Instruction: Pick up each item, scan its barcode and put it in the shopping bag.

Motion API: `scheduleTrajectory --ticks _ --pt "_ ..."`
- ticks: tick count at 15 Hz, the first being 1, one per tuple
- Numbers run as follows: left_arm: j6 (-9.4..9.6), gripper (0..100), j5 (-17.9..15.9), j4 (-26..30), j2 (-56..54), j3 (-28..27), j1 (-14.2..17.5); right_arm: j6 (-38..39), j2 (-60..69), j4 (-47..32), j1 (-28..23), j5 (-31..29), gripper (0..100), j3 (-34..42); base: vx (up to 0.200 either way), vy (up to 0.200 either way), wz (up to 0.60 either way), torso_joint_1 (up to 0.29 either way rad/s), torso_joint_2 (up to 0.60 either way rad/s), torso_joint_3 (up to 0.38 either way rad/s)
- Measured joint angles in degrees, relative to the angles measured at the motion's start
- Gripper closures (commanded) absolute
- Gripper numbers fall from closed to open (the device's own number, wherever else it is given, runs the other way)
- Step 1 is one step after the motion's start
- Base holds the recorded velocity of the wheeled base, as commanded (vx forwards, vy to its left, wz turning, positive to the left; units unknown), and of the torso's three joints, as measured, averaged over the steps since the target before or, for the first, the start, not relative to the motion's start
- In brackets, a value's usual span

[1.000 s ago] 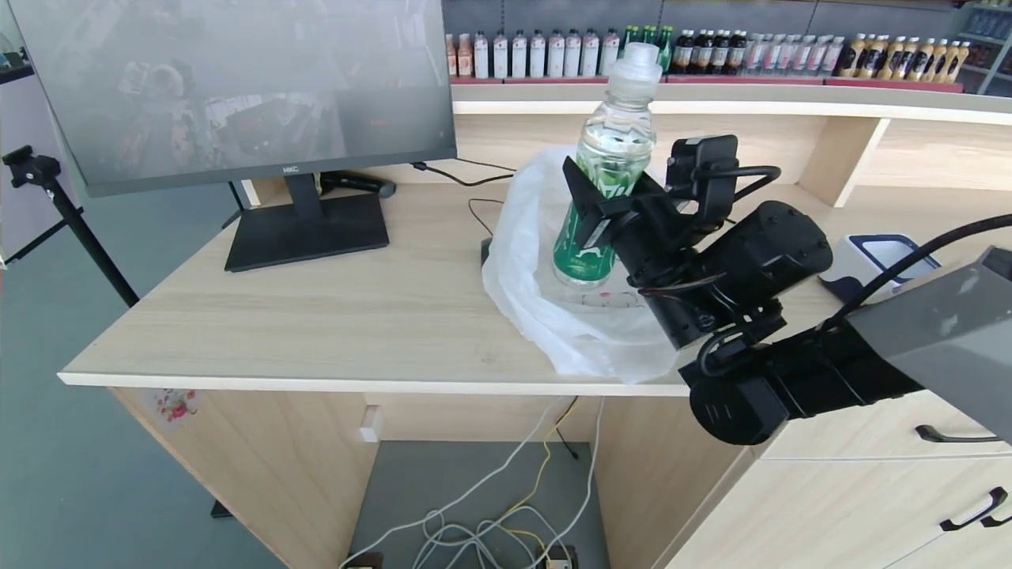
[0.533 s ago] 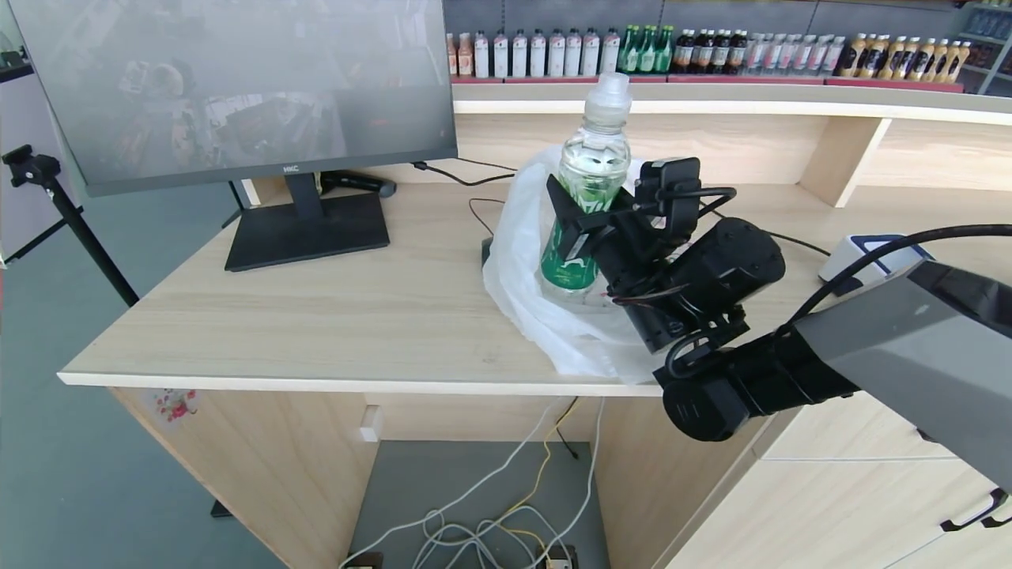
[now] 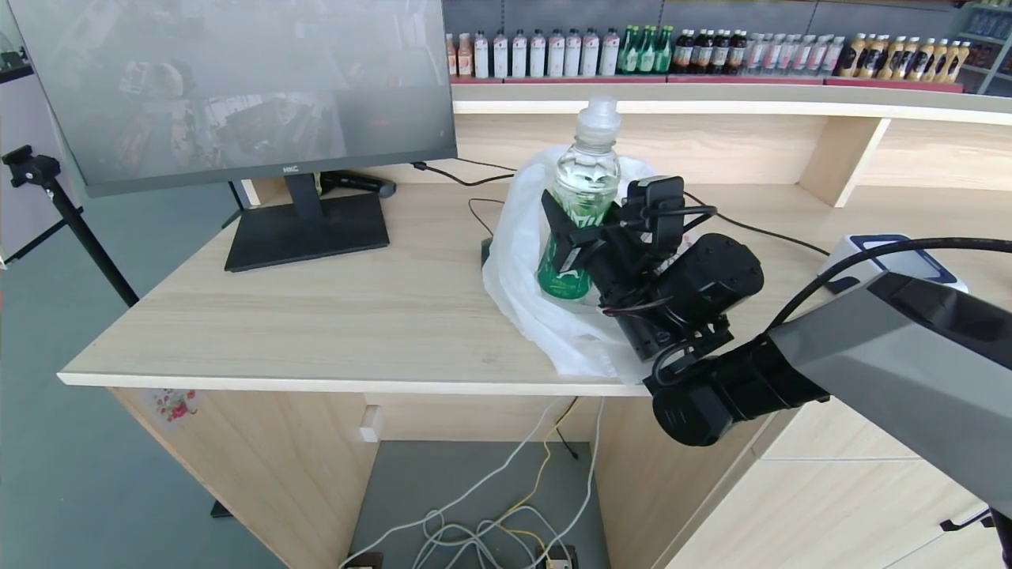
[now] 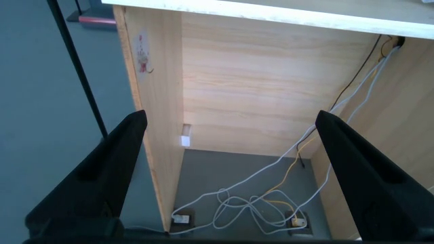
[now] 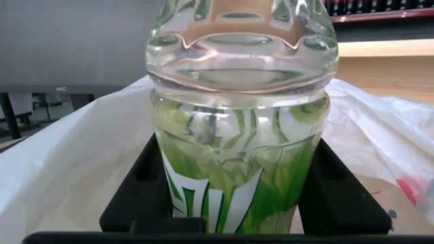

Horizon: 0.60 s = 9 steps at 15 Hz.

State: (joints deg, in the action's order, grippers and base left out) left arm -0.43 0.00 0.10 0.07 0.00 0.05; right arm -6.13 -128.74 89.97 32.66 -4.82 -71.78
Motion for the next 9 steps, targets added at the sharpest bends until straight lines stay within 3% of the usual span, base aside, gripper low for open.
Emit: scheduleTrajectory --ticks 9 --pt "0.00 0 0.00 0.00 0.00 0.00 0.02 -0.07 -0.44 -0.02 0.11 -0.02 100 1.61 0.000 0.000 0.00 0.000 0.00 0.000"
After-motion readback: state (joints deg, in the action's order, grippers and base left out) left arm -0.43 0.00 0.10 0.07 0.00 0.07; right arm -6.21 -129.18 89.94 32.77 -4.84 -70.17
